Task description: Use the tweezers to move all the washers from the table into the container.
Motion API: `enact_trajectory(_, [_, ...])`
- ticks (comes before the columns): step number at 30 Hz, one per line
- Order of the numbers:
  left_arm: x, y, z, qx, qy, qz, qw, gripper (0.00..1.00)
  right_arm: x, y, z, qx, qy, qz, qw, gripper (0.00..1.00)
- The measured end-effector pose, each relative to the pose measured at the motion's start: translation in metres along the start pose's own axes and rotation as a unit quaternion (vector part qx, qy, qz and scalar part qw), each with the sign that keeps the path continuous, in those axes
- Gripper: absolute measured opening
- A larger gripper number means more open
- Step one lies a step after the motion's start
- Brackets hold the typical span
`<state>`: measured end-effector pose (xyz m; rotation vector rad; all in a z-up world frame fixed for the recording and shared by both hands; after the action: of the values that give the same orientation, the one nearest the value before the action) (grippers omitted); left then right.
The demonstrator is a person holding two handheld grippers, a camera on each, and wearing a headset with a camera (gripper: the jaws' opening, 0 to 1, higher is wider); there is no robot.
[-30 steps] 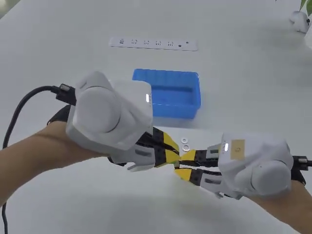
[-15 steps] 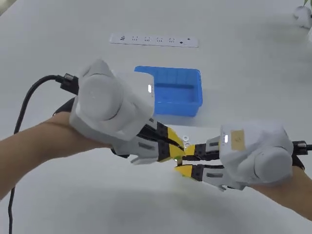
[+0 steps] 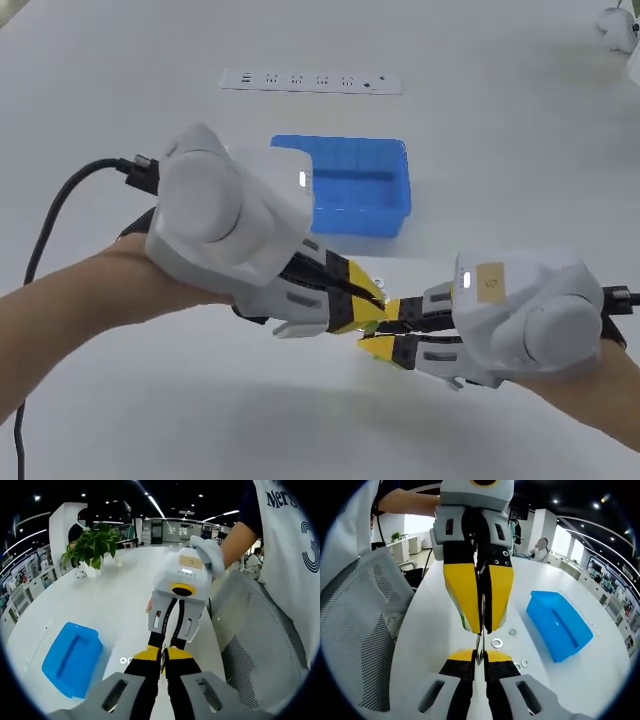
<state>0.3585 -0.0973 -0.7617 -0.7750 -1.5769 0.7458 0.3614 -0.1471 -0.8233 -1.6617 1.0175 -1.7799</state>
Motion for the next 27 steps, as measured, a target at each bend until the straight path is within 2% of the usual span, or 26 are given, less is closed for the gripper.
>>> enact_trajectory(5, [0.004,-0.002,0.001,-0.013,-0.01,0.028,0.9995,0.07,0.004,-0.004,0.0,-0.016,0.0,0.016,0.9997,0.07])
enact_trajectory(10, [0.016,-0.005,0.002,-0.004,-0.017,0.045,0.9988,0.06,0.005,-0.013,-0.004,-0.013,-0.003,0.026,0.9996,0.07])
enact_trajectory(13, [0.021,-0.003,0.006,-0.002,-0.018,0.042,0.999,0.06,0.002,-0.016,-0.008,-0.001,-0.005,0.018,0.9998,0.08])
enact_trajectory(15, [0.022,0.001,0.009,0.001,-0.019,0.036,0.9992,0.06,0.0,-0.015,-0.011,0.032,-0.002,0.001,0.9995,0.08])
enact_trajectory(18, [0.023,0.003,0.015,0.0,-0.02,0.033,0.9992,0.06,-0.003,-0.015,-0.015,0.05,0.002,-0.008,0.9987,0.08])
enact_trajectory(22, [0.024,0.003,0.016,-0.004,-0.022,0.029,0.9993,0.06,-0.004,-0.015,-0.017,0.044,0.0,-0.004,0.999,0.09])
enact_trajectory(27, [0.024,0.001,0.008,-0.008,-0.023,0.03,0.9992,0.06,-0.001,-0.017,-0.011,0.044,0.018,0.001,0.9989,0.1])
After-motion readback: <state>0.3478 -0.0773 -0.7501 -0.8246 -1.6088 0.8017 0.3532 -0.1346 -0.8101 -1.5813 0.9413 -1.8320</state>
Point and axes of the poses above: the centre of the closed fingertips' face, and the gripper's own axes: x roughly backward along the fingers, z roughly to its right, y roughly out of its underside, the point moved 5 cm from there along x, roughly backward along the fingers, and after that the axes turned 10 degrees about -x, right-handed, at the moved point
